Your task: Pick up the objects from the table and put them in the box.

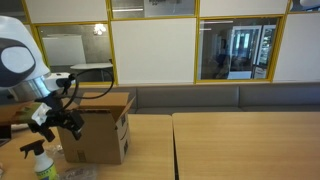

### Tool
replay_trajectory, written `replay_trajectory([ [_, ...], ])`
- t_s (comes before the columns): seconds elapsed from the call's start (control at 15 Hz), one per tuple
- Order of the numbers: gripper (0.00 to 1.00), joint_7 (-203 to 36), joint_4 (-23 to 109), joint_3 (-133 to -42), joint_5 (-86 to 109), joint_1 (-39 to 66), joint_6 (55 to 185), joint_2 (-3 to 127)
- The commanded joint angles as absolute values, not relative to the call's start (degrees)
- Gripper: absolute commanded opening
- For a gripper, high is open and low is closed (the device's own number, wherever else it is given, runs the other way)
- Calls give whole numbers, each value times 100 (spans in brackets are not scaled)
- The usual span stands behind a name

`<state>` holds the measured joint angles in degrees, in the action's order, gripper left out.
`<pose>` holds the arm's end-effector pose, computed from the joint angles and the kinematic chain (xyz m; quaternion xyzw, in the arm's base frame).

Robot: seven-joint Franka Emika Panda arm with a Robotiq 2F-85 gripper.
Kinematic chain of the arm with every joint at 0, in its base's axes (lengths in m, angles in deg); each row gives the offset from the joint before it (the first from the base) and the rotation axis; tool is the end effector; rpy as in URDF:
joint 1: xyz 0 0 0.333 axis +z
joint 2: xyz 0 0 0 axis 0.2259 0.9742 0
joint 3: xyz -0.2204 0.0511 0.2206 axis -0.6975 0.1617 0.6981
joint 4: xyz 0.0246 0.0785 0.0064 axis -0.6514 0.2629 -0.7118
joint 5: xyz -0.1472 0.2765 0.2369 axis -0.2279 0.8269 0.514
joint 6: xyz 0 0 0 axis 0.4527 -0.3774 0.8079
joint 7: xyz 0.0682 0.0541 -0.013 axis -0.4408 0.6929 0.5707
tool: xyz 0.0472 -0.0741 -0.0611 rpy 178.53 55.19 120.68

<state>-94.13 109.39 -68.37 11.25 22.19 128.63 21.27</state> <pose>0.3494 0.1520 0.3489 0.9906 0.0908 0.0917 0.0442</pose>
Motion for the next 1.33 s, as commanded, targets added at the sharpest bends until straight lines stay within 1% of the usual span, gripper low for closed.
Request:
replay_trajectory([
  [0.0, 100, -10226, 10940, -6423, 988, 2090, 13488, 2984],
  [0.13, 100, -10646, 10950, -6317, 919, 2059, 13638, 3414],
  [0.33, 100, -11586, 10953, -6246, 286, 1868, 13676, 3871],
  [0.53, 100, -12538, 10885, -6460, -227, 1835, 13664, 4318],
  [0.8, 100, -13403, 10587, -6886, -31, 2007, 13641, 5106],
  [1.27, 100, -13941, 10112, -7506, 360, 2466, 14462, 5948],
])
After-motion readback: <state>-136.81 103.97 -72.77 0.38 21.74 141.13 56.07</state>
